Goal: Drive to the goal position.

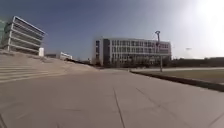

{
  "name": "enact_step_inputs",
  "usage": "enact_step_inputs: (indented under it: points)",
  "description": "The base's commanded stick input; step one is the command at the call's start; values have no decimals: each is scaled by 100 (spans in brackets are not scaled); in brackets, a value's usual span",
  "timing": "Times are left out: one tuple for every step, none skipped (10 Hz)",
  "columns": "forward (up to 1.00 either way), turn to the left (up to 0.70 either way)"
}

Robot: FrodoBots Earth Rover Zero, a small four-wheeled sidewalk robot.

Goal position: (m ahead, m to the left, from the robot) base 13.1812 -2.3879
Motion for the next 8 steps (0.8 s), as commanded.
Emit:
enact_step_inputs:
  points:
    - [70, 0]
    - [70, 0]
    - [70, 0]
    - [70, 0]
    - [70, 0]
    - [70, 0]
    - [70, 0]
    - [70, 0]
